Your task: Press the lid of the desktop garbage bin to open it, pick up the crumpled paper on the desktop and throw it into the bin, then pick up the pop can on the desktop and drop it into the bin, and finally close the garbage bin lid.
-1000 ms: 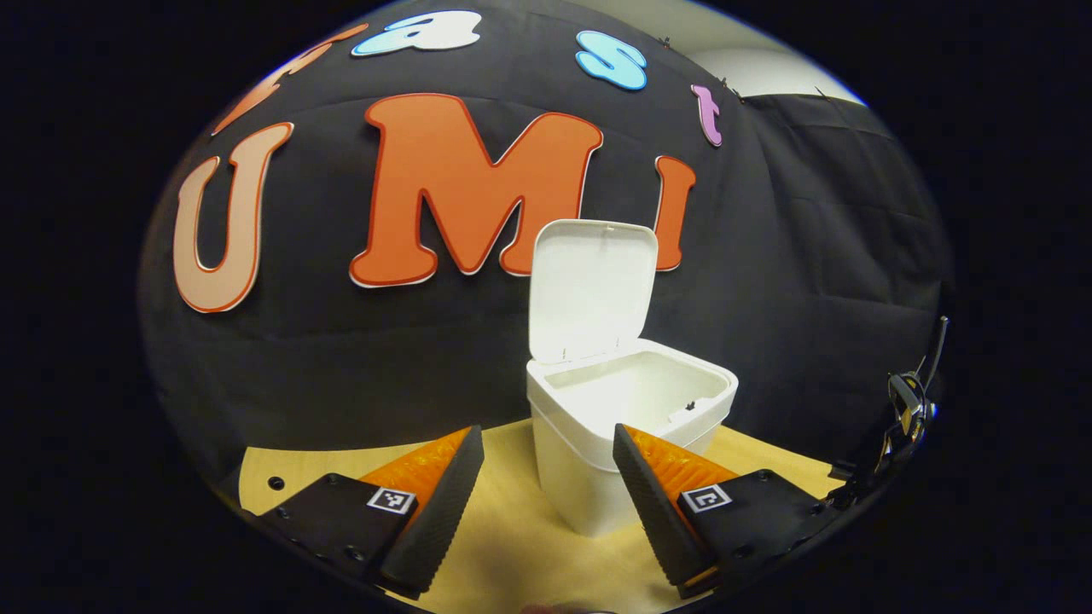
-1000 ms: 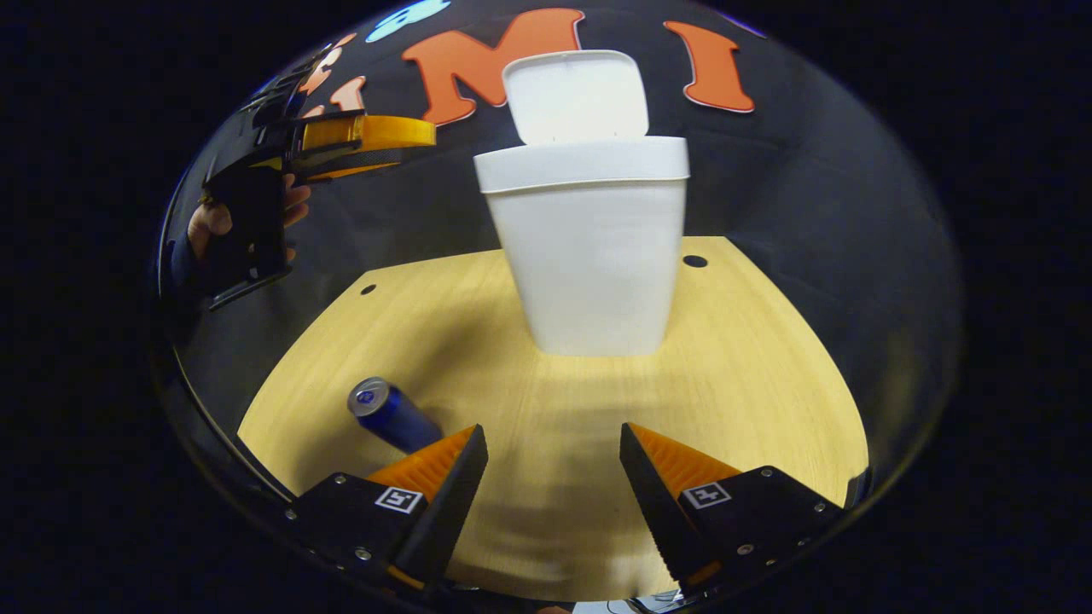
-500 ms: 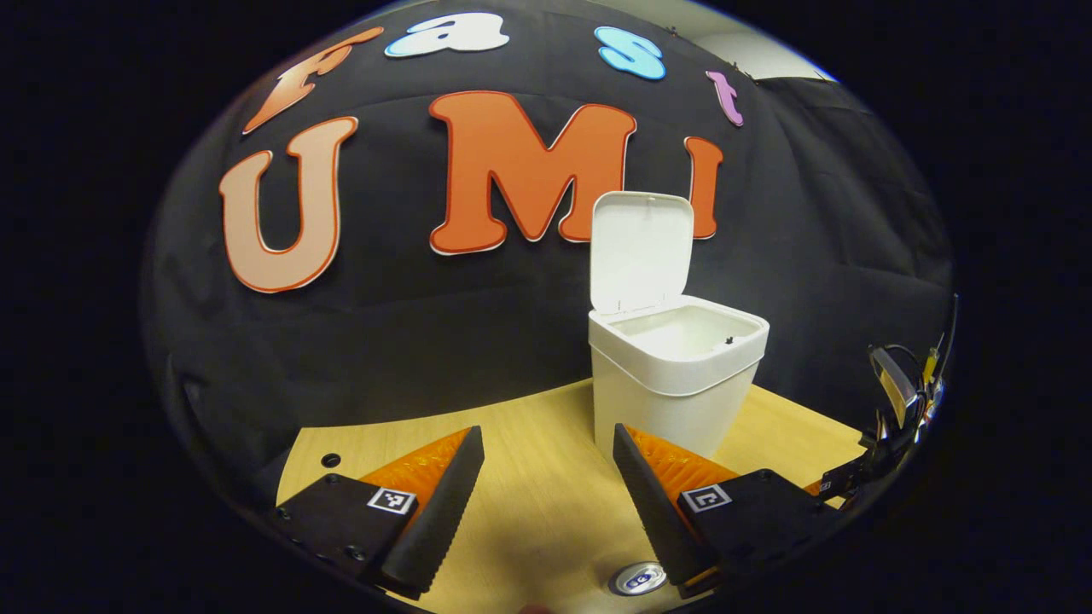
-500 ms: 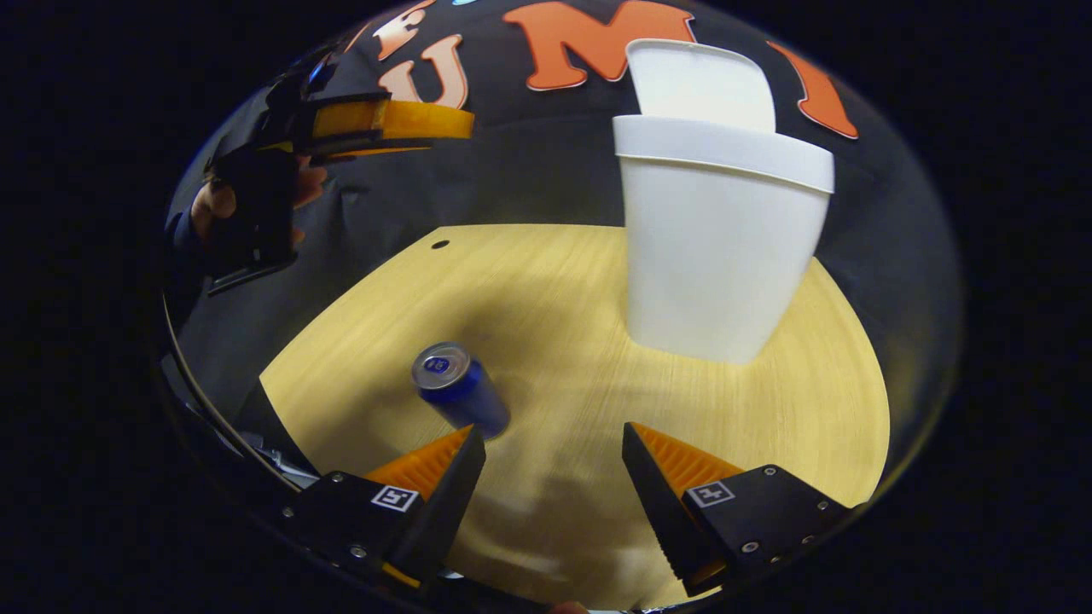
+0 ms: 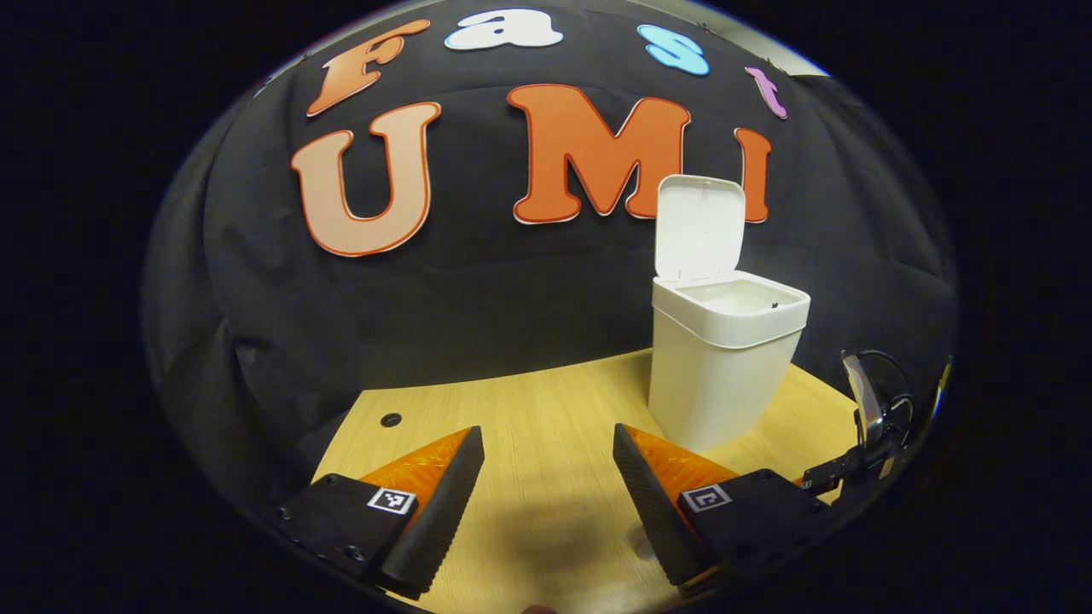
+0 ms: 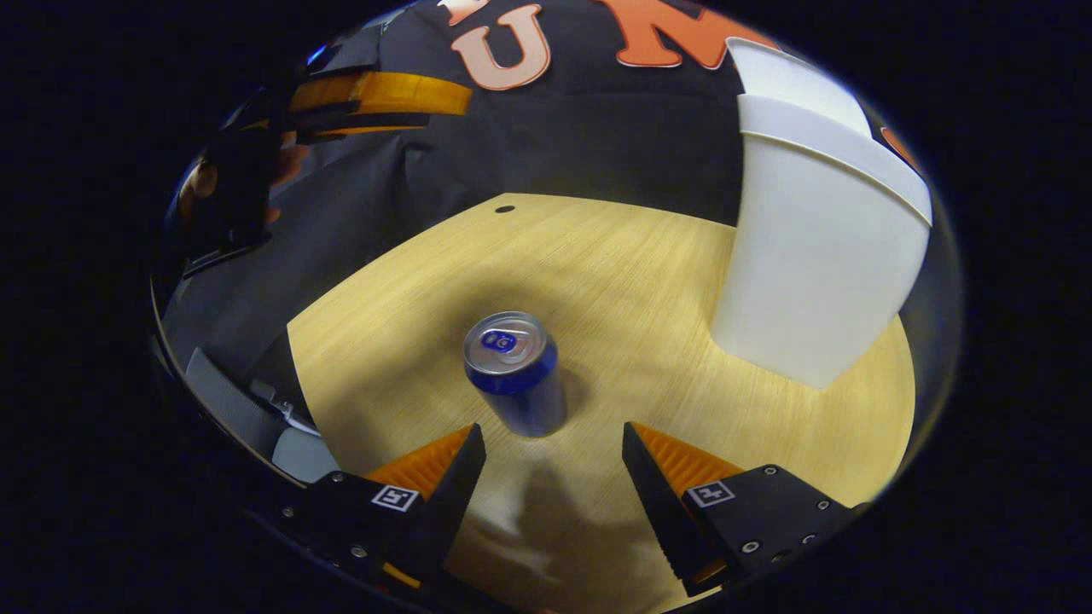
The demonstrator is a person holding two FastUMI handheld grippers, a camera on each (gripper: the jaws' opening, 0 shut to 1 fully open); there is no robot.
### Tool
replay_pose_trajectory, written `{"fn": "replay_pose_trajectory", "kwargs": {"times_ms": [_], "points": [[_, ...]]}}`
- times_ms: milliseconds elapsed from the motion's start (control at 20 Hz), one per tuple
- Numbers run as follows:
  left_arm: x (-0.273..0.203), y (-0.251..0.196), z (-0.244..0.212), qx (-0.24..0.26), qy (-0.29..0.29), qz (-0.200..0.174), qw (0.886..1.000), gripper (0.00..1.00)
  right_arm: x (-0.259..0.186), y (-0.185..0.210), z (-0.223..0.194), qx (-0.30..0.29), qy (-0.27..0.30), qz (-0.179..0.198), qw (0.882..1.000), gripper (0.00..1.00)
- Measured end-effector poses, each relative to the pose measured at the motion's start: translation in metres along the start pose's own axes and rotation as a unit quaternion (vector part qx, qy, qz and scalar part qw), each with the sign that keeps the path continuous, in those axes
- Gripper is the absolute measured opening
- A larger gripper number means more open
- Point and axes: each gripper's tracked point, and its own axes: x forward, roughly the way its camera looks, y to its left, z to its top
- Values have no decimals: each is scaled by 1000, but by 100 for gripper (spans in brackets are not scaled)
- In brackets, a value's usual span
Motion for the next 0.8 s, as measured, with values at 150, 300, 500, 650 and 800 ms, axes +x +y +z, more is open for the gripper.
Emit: {"fn": "replay_pose_trajectory", "kwargs": {"times_ms": [150, 300, 500, 650, 800], "points": [[-17, 15, -15, 3, 9, 31, 999, 97, 14, 8, -1, -13, 6, 15, 1000, 98], [-29, 29, -32, 9, 24, 55, 998, 97, 29, 12, -1, -31, 10, 23, 999, 98], [-43, 42, -56, -8, 41, 77, 996, 99, 37, 15, 0, -37, 19, 31, 999, 97], [-50, 53, -62, -12, 46, 87, 995, 100, 44, 16, 4, -27, 14, 28, 999, 89], [-55, 63, -66, -16, 46, 95, 994, 100, 45, 15, 5, -22, 14, 30, 999, 80]]}}
